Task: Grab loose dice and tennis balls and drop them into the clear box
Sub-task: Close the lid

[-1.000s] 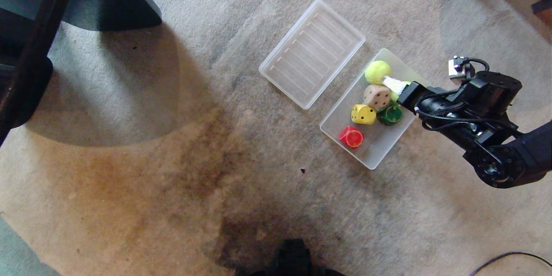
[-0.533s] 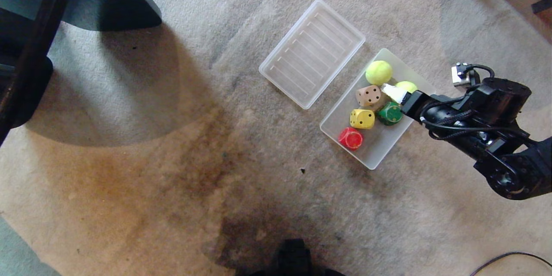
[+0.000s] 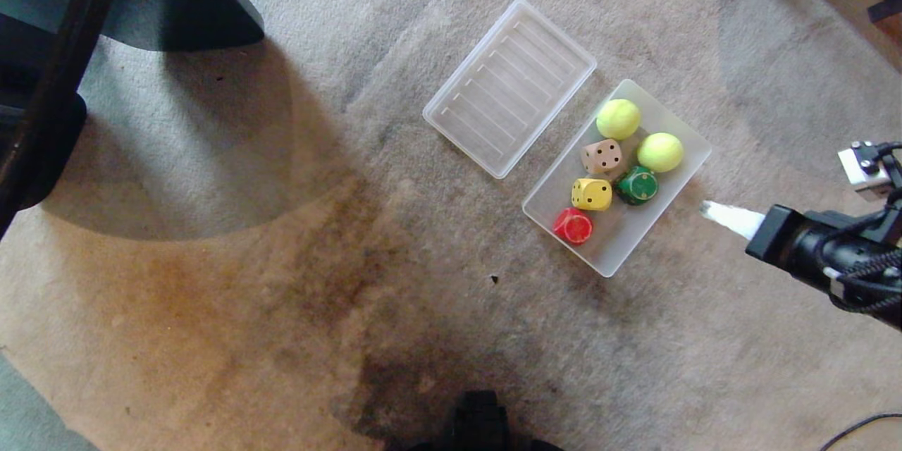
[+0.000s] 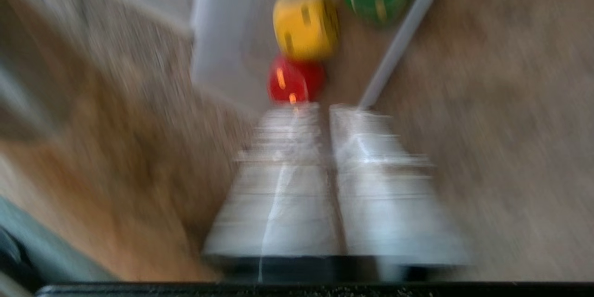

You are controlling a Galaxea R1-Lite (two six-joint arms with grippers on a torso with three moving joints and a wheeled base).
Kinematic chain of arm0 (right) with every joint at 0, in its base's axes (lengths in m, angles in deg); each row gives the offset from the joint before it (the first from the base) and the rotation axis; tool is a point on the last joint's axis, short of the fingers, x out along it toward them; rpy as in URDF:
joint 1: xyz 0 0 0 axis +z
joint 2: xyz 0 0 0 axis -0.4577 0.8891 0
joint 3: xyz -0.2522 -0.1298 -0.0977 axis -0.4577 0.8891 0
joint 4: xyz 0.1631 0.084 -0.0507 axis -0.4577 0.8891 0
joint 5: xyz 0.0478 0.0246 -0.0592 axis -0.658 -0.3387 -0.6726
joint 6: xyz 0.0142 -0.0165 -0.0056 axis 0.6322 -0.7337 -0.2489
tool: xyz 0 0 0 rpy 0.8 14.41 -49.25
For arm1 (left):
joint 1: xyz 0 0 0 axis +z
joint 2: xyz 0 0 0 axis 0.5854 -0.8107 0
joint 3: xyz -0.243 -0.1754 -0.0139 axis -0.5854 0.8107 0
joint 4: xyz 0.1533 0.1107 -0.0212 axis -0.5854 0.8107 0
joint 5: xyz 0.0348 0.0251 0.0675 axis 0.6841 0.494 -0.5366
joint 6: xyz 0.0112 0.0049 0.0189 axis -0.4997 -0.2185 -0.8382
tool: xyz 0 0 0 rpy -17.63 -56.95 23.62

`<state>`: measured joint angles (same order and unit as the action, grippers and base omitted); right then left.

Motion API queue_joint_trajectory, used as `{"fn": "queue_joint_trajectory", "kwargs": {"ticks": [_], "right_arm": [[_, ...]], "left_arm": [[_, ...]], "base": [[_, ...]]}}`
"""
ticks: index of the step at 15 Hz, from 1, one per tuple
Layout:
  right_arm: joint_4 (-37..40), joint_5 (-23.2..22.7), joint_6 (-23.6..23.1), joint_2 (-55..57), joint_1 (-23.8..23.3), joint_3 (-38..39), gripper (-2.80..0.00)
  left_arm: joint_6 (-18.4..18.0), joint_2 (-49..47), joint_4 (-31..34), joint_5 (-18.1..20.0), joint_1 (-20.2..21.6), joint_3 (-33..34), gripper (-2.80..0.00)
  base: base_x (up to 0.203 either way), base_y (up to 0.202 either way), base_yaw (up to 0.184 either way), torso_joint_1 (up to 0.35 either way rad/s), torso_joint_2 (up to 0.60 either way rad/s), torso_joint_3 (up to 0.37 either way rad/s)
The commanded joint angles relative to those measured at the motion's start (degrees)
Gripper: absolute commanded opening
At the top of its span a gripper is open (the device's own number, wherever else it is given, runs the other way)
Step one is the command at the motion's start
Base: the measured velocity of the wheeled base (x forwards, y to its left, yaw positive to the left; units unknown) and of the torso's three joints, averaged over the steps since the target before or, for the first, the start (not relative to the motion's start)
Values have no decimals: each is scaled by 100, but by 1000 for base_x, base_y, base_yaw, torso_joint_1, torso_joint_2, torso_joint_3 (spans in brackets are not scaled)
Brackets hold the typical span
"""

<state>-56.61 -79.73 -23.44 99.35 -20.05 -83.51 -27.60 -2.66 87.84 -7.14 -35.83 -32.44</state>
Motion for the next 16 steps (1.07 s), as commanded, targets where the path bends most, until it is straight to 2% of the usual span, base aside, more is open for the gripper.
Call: {"fn": "queue_joint_trajectory", "kwargs": {"ticks": [1, 5, 11, 13, 16], "right_arm": [[459, 30, -84, -949, -11, 316, -280], [1793, 406, -472, -2216, -16, 915, -280], [4043, 952, -1267, -4445, -52, 1252, -280], [4833, 1060, -1673, -5714, -159, 1462, -280], [5698, 1110, -2154, -6806, -487, 1852, -280]], "left_arm": [[4, 0, 1, -1, 0, 0, -280], [4, 0, 1, -1, 0, 0, -280], [4, 0, 1, -1, 0, 0, -280], [4, 0, 1, -1, 0, 0, -280], [4, 0, 1, -1, 0, 0, -280]], "base": [[0, 0, 0, 0, 0, 0], [0, 0, 0, 0, 0, 0], [0, 0, 0, 0, 0, 0], [0, 0, 0, 0, 0, 0], [0, 0, 0, 0, 0, 0]]}}
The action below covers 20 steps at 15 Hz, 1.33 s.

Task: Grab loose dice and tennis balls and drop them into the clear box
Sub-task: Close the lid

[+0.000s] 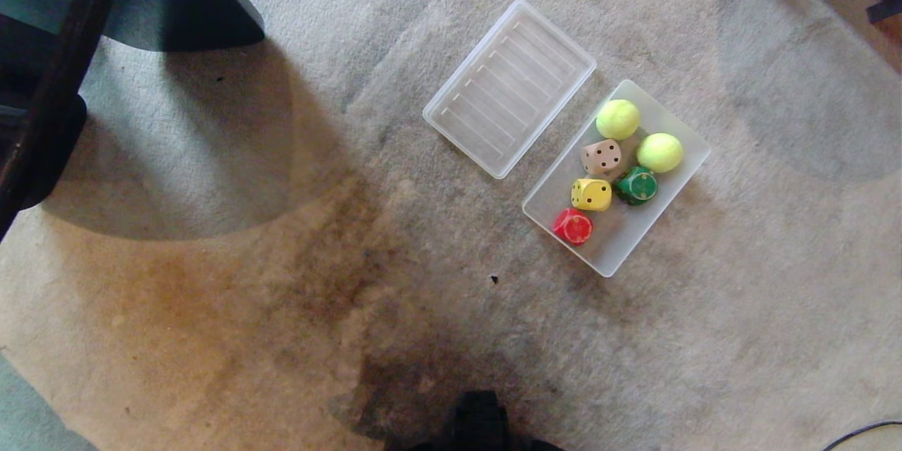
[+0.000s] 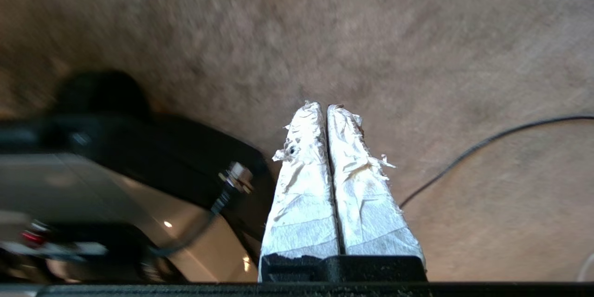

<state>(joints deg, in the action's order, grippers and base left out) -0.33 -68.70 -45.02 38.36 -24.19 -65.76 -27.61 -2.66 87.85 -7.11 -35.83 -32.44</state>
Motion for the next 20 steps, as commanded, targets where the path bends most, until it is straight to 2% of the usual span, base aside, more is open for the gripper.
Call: {"fn": "queue_joint_trajectory", "kwargs": {"ticks": [1, 5, 10, 20], "right_arm": [[167, -40, -140, -972, -159, 253, -280], [203, -152, -450, -1943, -263, 392, -280], [222, -252, -601, -1944, -270, 381, -280], [204, -261, -592, -1944, -270, 399, -280]], "left_arm": [[5, 0, 0, -4, 0, 0, -280], [5, 0, 0, -4, 0, 0, -280], [5, 0, 0, -4, 0, 0, -280], [5, 0, 0, -4, 0, 0, -280]], "base": [[0, 0, 0, 0, 0, 0], [0, 0, 0, 0, 0, 0], [0, 0, 0, 0, 0, 0], [0, 0, 0, 0, 0, 0]]}}
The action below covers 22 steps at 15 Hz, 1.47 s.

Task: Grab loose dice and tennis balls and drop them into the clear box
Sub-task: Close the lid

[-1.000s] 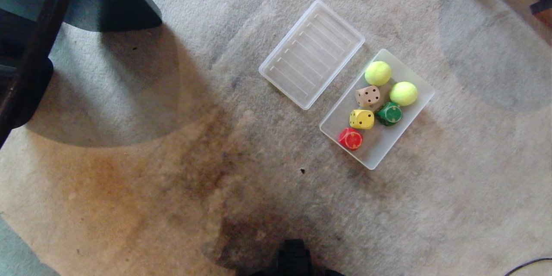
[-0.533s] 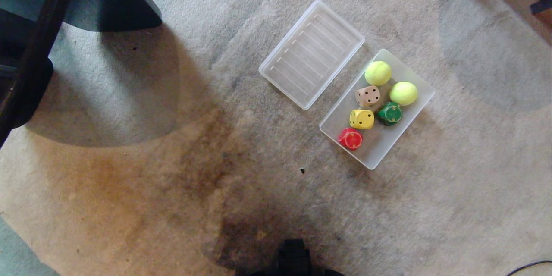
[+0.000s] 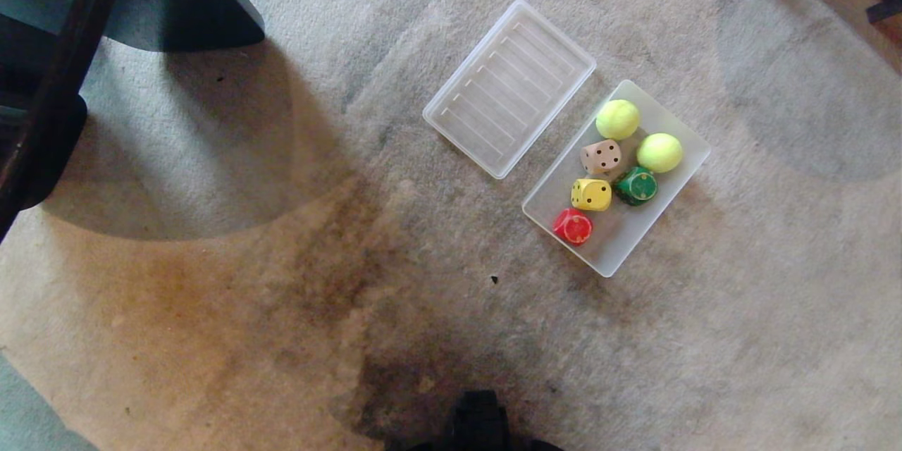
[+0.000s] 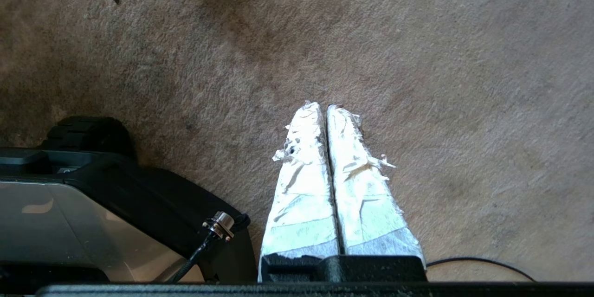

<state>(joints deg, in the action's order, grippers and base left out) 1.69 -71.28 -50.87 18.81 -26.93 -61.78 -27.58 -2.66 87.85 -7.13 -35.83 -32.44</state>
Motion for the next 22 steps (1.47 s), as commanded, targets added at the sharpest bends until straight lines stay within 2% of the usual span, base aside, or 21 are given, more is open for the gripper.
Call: {"fn": "queue_joint_trajectory", "kwargs": {"ticks": [1, 5, 11, 22], "right_arm": [[33, 19, 16, 20, 5, -8, -280], [28, 32, 19, 20, 5, -8, -280], [1, 6, 28, 20, 5, 1, -280], [1, 15, 36, 20, 5, 1, -280]], "left_arm": [[2, 0, 1, -3, 0, 0, -280], [2, 0, 1, -3, 0, 0, -280], [2, 0, 1, -3, 0, 0, -280], [-7, 0, 1, -3, 0, 0, -280]], "base": [[0, 0, 0, 0, 0, 0], [0, 0, 0, 14, -201, -160], [3, -6, 129, 42, -83, -46], [0, 0, 0, 0, 0, 0]]}}
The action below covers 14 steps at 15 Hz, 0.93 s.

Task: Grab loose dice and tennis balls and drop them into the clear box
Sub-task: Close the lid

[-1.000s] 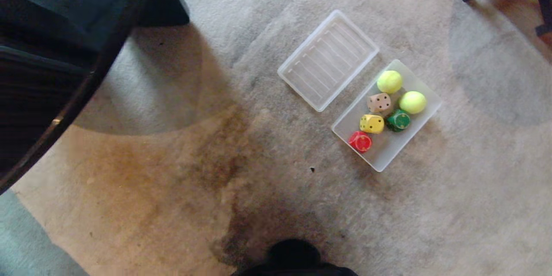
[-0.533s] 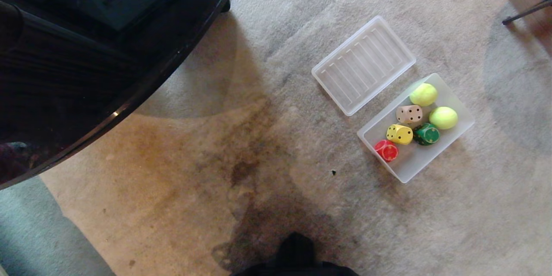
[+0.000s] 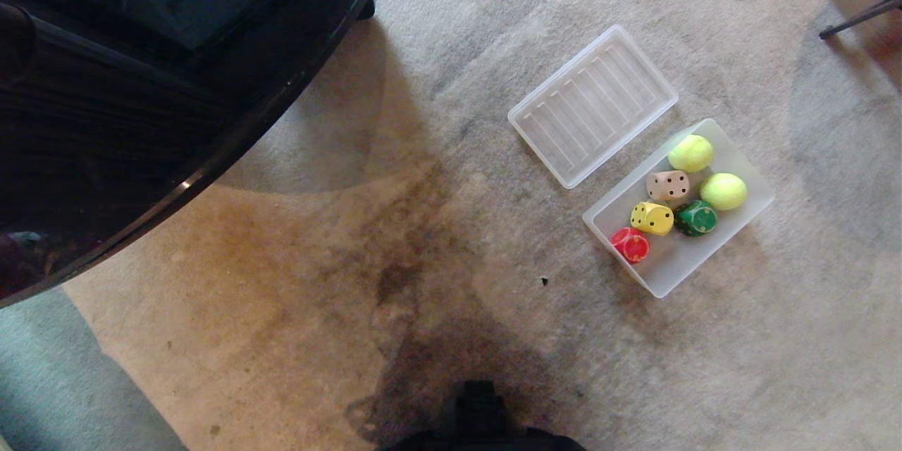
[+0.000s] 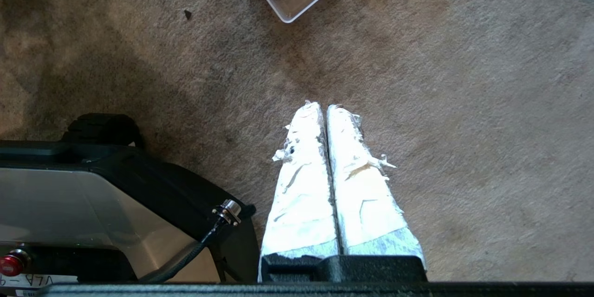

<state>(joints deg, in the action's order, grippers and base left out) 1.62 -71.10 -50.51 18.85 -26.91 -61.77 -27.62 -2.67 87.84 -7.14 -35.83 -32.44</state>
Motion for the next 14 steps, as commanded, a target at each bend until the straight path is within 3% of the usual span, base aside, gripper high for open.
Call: {"fn": "queue_joint_trajectory", "kwargs": {"ticks": [1, 14], "right_arm": [[9, -6, -9, 16, 2, 0, -280], [9, -4, 0, 16, 2, 0, -280]], "left_arm": [[6, 1, 1, -2, 0, 0, -280], [6, 1, 1, -2, 0, 0, -280]], "base": [[0, 0, 0, 0, 0, 0], [0, 0, 0, 0, 0, 0]]}}
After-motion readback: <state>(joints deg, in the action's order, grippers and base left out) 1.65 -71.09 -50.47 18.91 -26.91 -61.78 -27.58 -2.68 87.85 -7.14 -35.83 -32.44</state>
